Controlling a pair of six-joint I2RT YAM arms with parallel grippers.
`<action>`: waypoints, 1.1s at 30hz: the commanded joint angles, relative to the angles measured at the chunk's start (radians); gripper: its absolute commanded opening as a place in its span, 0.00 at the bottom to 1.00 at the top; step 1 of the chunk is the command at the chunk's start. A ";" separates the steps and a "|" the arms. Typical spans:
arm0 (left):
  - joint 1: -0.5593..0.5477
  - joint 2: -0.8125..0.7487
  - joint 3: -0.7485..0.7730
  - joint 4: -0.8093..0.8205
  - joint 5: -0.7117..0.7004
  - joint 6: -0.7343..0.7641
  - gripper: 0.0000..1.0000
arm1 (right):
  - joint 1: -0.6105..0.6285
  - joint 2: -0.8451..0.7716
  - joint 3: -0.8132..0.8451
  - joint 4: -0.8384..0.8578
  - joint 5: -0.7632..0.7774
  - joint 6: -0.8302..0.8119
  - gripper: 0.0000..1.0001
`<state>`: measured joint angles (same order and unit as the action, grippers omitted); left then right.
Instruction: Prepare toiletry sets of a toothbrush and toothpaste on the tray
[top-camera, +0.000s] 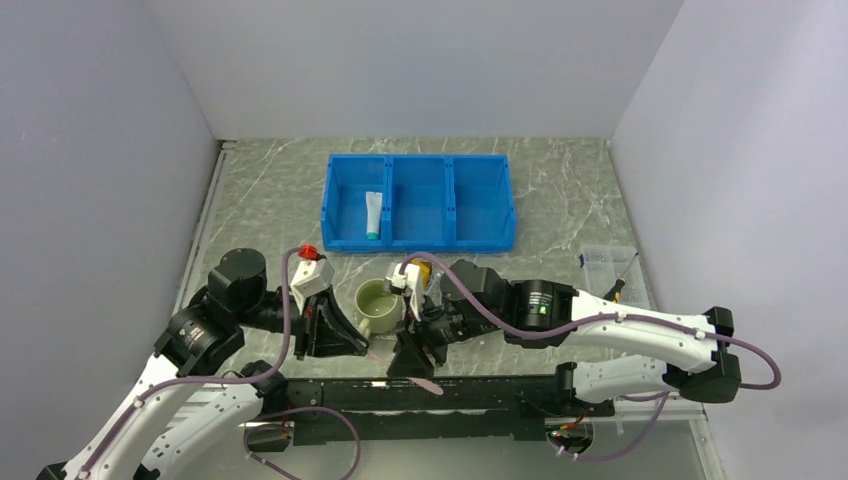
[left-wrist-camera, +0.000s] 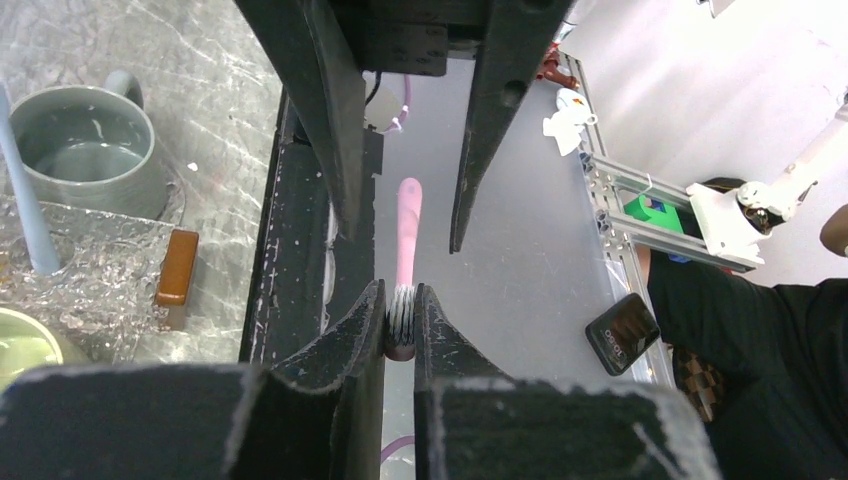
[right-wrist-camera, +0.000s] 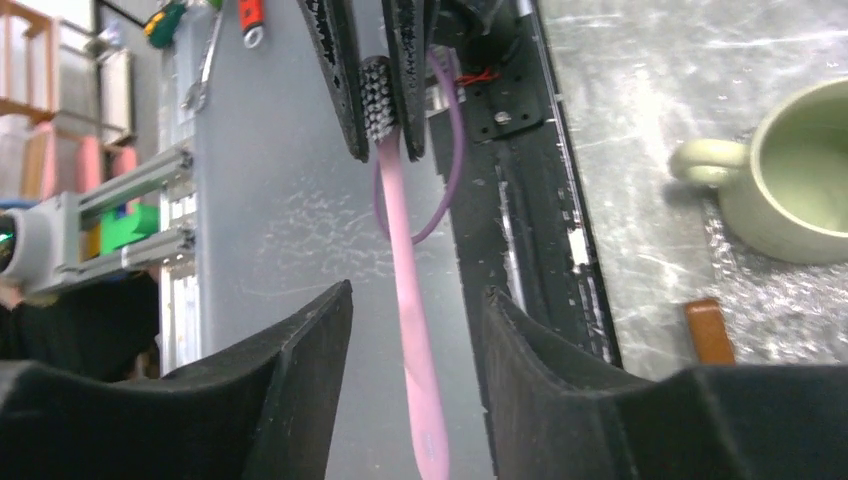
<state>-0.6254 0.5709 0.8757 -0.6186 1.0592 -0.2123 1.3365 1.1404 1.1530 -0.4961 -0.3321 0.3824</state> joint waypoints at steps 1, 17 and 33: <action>-0.004 0.033 0.061 -0.032 -0.068 0.021 0.00 | -0.004 -0.080 0.036 -0.042 0.167 -0.005 0.56; -0.003 0.296 0.297 -0.297 -0.485 0.123 0.00 | -0.012 -0.247 -0.020 -0.262 0.642 0.079 0.63; -0.081 0.610 0.498 -0.372 -0.732 0.087 0.00 | -0.011 -0.255 -0.090 -0.285 0.686 0.088 0.63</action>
<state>-0.6693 1.1427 1.3075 -0.9783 0.3851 -0.1169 1.3273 0.9234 1.0763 -0.7719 0.3149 0.4568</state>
